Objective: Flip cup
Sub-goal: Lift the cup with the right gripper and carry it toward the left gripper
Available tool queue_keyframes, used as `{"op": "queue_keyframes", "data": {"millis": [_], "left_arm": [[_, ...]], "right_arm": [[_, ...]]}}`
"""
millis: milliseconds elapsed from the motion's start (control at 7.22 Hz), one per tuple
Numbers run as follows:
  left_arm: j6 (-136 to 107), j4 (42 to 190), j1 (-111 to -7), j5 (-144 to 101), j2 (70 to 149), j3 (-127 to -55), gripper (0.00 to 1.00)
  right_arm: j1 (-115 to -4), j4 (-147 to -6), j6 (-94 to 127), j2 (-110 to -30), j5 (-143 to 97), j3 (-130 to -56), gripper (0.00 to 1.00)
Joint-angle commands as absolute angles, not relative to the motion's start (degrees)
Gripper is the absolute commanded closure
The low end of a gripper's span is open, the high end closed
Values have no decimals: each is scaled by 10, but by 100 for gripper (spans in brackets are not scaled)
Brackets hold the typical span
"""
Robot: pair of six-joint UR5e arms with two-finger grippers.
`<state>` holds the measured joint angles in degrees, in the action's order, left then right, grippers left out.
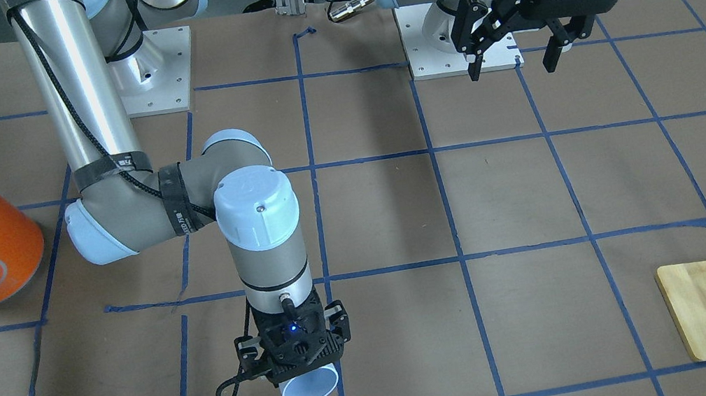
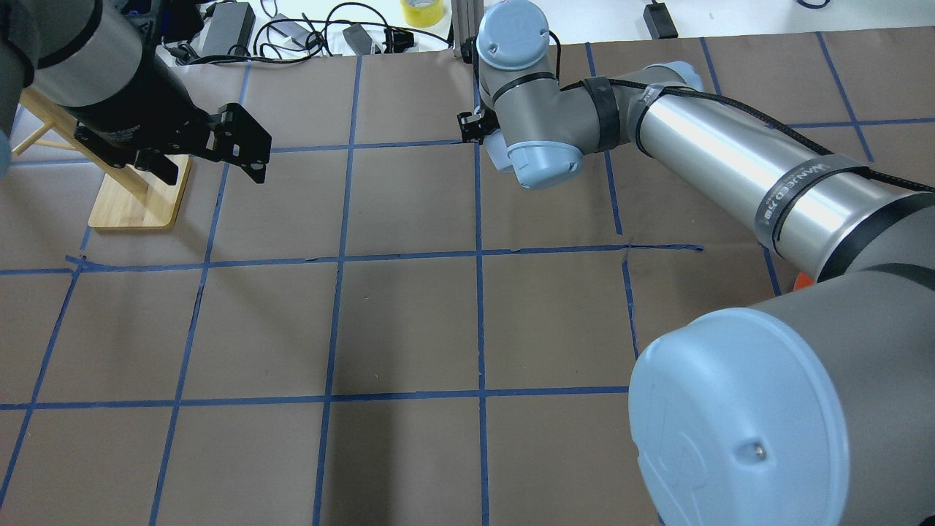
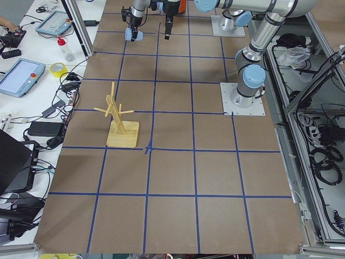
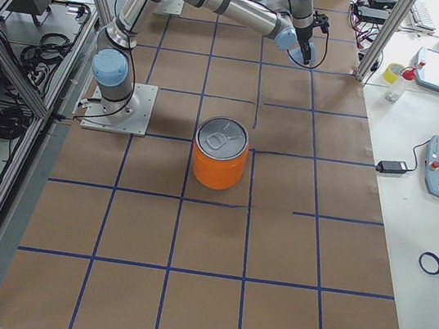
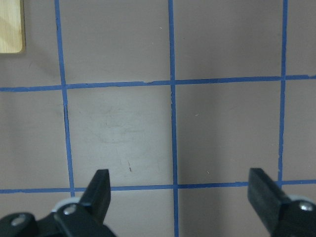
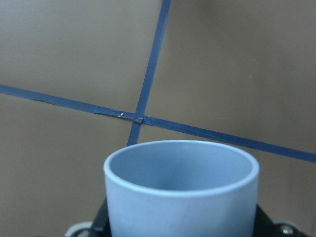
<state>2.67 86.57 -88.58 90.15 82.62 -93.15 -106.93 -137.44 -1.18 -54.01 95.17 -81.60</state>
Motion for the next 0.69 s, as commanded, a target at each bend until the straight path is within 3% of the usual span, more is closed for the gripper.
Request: {"op": "queue_keyframes", "data": {"millis": [0,138,554], "left_arm": [[33,865,-883,890,828,-928,0],[33,866,-878,841,835,-930,0],[33,872,-875,836,831,-939,0]], "right_arm": [[-1095,-1376,-159,-536,952,-818,59],[-1116,-1380,-254,-537,948,-818,53],[-1156,-1380,-512,-521,948,-821,55]]}}
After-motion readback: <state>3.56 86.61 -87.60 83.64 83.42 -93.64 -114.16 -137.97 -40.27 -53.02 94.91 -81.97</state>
